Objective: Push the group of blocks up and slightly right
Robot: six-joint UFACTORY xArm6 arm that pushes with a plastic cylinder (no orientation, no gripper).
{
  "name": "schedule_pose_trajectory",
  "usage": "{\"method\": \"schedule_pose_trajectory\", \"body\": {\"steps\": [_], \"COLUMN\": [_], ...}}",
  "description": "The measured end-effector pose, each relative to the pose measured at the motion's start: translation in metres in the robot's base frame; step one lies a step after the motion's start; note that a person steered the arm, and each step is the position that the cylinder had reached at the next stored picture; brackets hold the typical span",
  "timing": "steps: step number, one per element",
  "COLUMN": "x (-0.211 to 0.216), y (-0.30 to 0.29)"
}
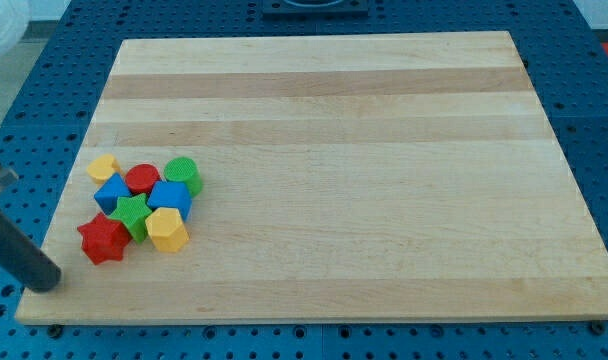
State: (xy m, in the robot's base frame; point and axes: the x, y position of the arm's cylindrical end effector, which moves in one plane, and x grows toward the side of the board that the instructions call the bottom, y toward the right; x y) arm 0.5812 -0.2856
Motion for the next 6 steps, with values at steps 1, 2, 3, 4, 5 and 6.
{"method": "schedule_pose_trajectory", "body": {"steps": [1, 2, 3, 4, 5, 6], "x": [-0.021, -0.027, -0.043, -0.049, -0.049, -0.049], "y": [0.004, 0.054, 0.089, 0.116, 0.155, 0.193]}}
